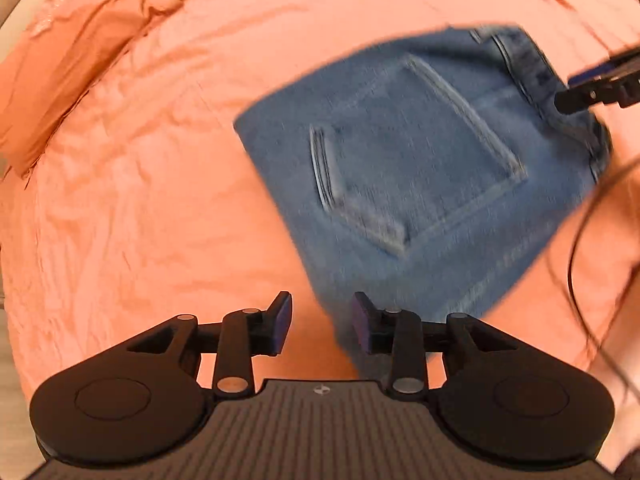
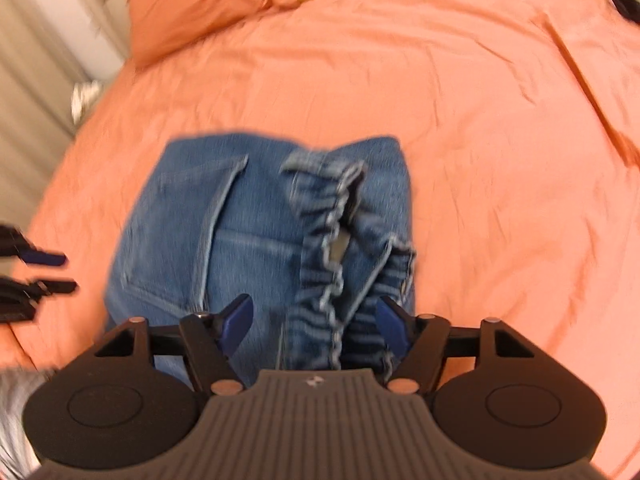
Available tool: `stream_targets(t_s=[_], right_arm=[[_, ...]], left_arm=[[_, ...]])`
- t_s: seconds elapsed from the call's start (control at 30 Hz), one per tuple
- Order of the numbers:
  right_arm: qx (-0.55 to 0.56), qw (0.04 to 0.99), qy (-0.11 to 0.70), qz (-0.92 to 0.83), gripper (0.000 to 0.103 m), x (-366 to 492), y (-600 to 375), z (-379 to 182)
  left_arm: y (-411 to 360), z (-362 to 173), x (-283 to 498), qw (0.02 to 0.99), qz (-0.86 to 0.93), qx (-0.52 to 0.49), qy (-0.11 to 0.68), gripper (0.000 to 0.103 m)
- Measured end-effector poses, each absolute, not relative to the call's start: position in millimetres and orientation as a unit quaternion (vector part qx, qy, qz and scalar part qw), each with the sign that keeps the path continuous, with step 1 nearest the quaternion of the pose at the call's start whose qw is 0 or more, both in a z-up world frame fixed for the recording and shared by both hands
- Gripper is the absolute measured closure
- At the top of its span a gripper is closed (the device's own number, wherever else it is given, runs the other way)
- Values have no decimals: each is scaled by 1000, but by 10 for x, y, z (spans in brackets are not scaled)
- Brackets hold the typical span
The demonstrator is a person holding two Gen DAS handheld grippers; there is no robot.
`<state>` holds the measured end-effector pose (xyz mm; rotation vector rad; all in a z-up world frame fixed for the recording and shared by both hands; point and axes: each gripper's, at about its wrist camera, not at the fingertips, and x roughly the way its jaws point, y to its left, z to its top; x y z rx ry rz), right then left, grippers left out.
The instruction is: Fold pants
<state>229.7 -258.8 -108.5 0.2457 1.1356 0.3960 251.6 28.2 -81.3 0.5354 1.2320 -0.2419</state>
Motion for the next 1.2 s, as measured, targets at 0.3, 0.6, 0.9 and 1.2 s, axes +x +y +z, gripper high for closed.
stream_targets(t_s=[0.3,0.6,0.9,1.2], right_arm=[[255,780,554,141,54,2679,-2807,-1471],[163,838,456,254,93,2689,-2571,-640],[158,814,531,177,93,3019,-2774,-1248],[131,825,528,156,85,2982,-2679,-1438]], left_arm=[[305,-1055,2602,783,-112,234,565,61],[384,-1078,2670,806,-100,205,546,61],[383,-1150,2743,822,-121,163,531,62],[448,-1462,2806,822,-107,112,548,65]])
